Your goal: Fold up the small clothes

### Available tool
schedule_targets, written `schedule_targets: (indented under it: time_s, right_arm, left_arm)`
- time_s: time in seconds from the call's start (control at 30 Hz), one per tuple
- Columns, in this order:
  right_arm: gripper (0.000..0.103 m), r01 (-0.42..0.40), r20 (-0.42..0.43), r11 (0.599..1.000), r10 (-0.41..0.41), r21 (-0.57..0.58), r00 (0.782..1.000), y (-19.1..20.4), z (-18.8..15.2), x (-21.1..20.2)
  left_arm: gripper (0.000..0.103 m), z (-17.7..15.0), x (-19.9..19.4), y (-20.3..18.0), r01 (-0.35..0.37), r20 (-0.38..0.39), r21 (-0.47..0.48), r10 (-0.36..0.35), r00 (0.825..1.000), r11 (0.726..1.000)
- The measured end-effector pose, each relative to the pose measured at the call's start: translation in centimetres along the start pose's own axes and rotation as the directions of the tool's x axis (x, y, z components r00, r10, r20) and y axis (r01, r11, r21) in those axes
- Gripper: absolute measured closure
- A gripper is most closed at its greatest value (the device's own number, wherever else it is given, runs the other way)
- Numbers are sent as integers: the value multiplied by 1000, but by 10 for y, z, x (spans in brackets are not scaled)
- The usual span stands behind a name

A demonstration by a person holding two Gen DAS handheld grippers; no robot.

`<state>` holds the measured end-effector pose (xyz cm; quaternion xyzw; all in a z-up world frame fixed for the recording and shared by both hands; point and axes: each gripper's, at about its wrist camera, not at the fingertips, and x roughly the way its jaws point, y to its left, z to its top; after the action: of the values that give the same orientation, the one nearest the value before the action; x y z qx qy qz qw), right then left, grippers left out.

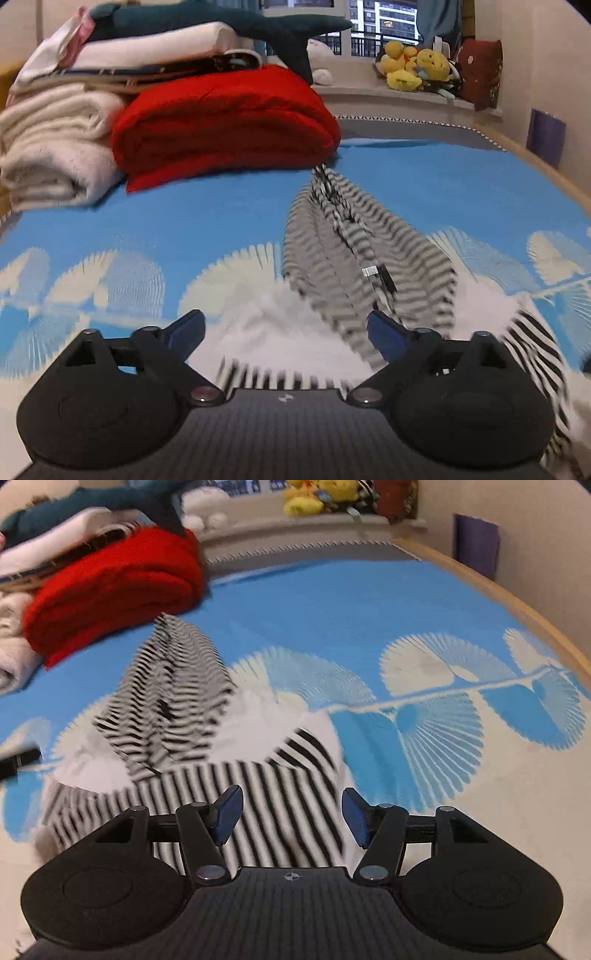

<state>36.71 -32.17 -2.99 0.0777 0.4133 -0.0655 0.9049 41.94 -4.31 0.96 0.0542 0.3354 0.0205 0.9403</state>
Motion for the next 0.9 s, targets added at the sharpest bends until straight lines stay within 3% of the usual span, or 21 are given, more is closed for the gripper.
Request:
schedule_targets:
  time_s: [0.07,0.17,0.27,0.47,0.63,0.7,0.73,0.77,0.83,0.9]
  right_arm:
    - [42,23,-19,1000,-23,-3,1000,-4,0,5]
    - [42,52,-30,999,-51,10,998,-10,1,11]
    - [42,73,-40,997,-72,12,997,-14,2,16]
    - [42,83,-51,996,-84,-19,995,-13,5,25]
    - [42,120,-42,992,-122,-34,992,-20,10,30]
    - [42,141,-52,989,-144,-50,988,-23,8,35]
    - [42,150,-63,987,-153,-50,986,-24,8,37]
    - [42,153,-74,987,-156,-43,985,-26,8,39]
    - [42,152,-73,988,-153,-30,985,-28,10,38]
    - [42,150,-59,988,-151,-29,987,-26,14,34]
  left_arm:
    - [21,19,26,-6,-30,6,16,30,1000,999]
    - [31,48,72,-12,-65,9,19,65,998,998]
    - [31,73,126,-22,-88,14,51,88,996,995]
    - [30,117,235,-33,-65,3,36,65,998,997]
    - [34,130,303,-40,-78,-84,73,84,993,994]
    - [63,126,315,-41,-57,-105,93,67,992,994]
    - [99,124,318,-43,-28,-125,121,43,991,992]
    - [101,122,318,-46,-22,-135,163,44,990,986]
    - [102,121,302,-50,-33,-83,233,54,995,972]
    - [102,126,275,-49,-8,-32,263,17,999,965]
